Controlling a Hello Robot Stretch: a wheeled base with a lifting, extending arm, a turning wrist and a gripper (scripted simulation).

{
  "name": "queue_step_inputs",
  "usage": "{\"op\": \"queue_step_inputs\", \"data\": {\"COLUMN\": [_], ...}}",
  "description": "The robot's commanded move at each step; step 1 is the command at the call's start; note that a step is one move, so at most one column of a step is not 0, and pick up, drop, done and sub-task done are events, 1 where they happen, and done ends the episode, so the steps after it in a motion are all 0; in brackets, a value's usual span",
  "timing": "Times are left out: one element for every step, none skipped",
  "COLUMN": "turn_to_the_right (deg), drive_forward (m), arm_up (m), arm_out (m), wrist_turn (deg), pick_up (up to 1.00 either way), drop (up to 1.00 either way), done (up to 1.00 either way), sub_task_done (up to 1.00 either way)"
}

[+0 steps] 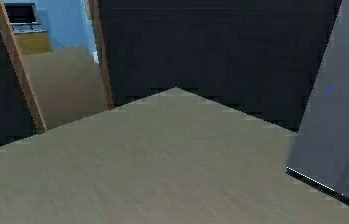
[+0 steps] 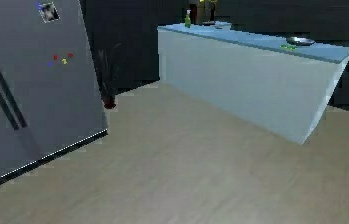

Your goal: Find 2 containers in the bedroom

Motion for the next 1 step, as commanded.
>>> {"op": "queue_step_inputs", "data": {"turn_to_the_right": [-27.0], "drive_forward": [0.00], "arm_up": [0.00], "arm_out": [0.00], "wrist_turn": [0.0], "pick_up": [0.00], "drop": [0.00], "done": [0.00], "sub_task_done": [0.00]}}
